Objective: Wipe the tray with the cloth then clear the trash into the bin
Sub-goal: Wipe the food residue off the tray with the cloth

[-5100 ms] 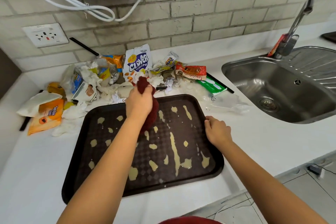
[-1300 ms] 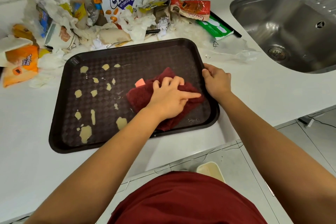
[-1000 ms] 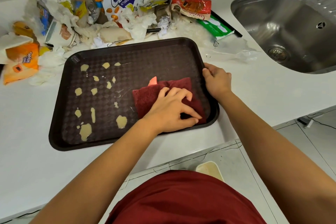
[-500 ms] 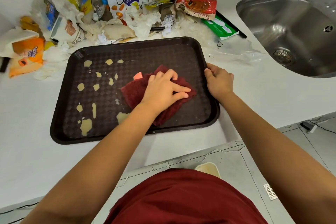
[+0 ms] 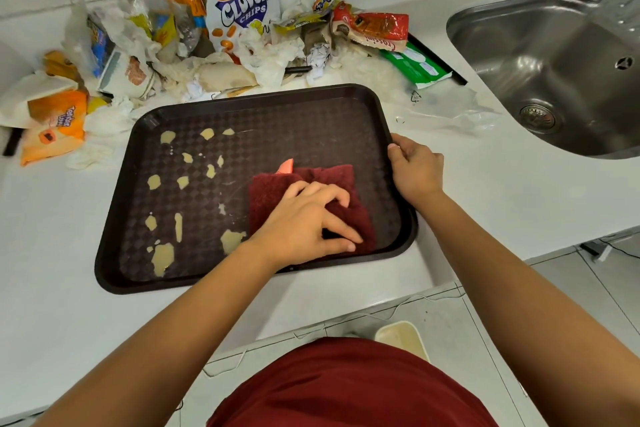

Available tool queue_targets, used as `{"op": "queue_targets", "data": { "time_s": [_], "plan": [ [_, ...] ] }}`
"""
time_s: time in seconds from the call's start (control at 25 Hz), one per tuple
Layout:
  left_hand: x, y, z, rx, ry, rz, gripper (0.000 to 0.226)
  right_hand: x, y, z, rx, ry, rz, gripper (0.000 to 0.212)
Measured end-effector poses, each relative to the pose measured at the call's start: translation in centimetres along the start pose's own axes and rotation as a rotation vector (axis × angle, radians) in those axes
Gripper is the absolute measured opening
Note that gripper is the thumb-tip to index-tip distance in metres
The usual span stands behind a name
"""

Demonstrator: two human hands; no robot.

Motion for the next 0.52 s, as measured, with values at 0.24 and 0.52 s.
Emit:
{"op": "queue_targets", "data": {
  "time_s": [0.24, 0.52],
  "plan": [
    [-1.9, -2.7, 0.5, -0.033, 0.011, 0.256, 0.022, 0.1, -0.1, 0.1, 0.008, -0.042, 0.017, 0.038],
    [-8.8, -2.9, 0.3, -0.073, 0.105, 0.507, 0.029, 0.0, -0.1, -0.1, 0.031, -0.045, 0.033, 0.039]
  ]
}}
Point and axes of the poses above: each hand's wrist, its own x-axis away from the middle knuckle, its own z-axis out of the back of the hand, y = z × x, the point moved 6 cm from there along -x, towards the middle knuckle, and after that the axes turned 9 degrees about z, right-handed, at the moved point
